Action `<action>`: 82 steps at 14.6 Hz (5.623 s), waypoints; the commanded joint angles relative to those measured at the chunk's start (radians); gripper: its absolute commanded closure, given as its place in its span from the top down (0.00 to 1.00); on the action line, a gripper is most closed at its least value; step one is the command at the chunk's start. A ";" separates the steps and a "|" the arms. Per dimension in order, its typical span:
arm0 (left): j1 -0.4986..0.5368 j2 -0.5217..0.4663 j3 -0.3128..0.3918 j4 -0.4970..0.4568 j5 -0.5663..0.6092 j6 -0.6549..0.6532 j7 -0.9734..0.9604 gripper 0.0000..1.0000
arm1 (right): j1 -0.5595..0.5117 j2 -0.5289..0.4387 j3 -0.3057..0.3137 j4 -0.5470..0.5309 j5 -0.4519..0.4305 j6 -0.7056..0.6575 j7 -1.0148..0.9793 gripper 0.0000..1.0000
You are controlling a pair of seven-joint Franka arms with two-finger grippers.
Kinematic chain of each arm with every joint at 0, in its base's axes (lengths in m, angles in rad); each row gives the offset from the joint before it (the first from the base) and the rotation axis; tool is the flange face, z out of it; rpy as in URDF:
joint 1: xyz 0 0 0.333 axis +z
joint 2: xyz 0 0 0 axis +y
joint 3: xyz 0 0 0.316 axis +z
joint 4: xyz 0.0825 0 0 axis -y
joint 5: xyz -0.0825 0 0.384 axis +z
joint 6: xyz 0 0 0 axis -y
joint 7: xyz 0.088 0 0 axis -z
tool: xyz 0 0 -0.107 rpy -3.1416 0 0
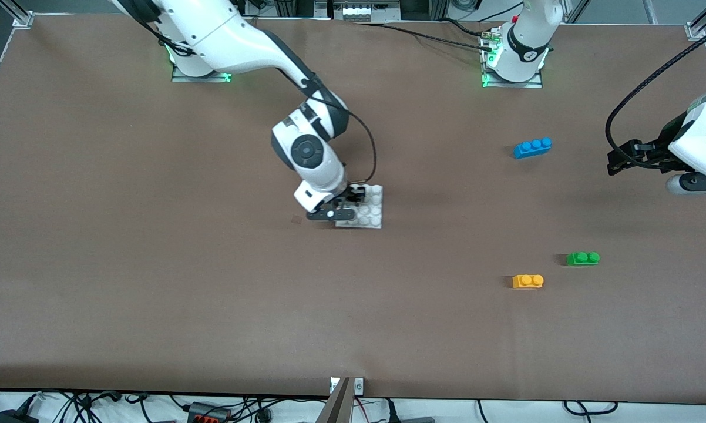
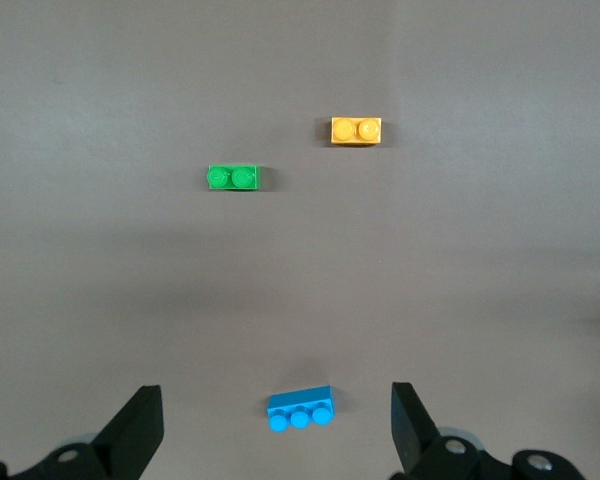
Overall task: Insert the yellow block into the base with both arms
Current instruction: 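Slide the white base plate with the right gripper toward the table middle, then release the plate and withdraw the right gripper while the left gripper reaches the yellow brick, then lower the left gripper and grasp the yellow brick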
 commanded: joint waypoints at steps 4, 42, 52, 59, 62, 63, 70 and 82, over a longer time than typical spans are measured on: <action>0.005 0.008 -0.001 0.014 -0.013 -0.018 -0.001 1.00 | 0.072 0.130 -0.001 0.139 0.009 0.018 0.092 0.71; -0.030 0.641 -0.049 0.011 0.112 0.823 -0.007 1.00 | -0.638 -0.832 -0.209 -0.066 -0.146 -0.925 -0.870 1.00; -0.021 0.687 -0.043 0.007 0.113 0.881 0.001 1.00 | -0.638 -0.847 -0.234 -0.074 -0.129 -0.970 -0.875 1.00; -0.021 0.704 -0.039 0.000 0.113 0.904 0.001 1.00 | -0.636 -0.835 -0.234 -0.067 -0.123 -0.985 -0.876 1.00; -0.023 0.704 -0.039 0.000 0.116 0.904 0.004 1.00 | -0.624 -0.829 -0.226 -0.065 -0.121 -0.983 -0.872 1.00; -0.023 0.704 -0.039 -0.001 0.118 0.904 0.005 1.00 | -0.624 -0.829 -0.226 -0.065 -0.123 -0.983 -0.872 1.00; -0.018 0.700 -0.038 -0.009 0.118 0.896 0.036 0.99 | -0.641 -0.809 -0.240 -0.057 -0.121 -0.985 -0.875 1.00; -0.017 0.689 -0.036 -0.021 0.118 0.886 0.045 0.73 | -0.632 -0.809 -0.237 -0.054 -0.107 -0.983 -0.873 1.00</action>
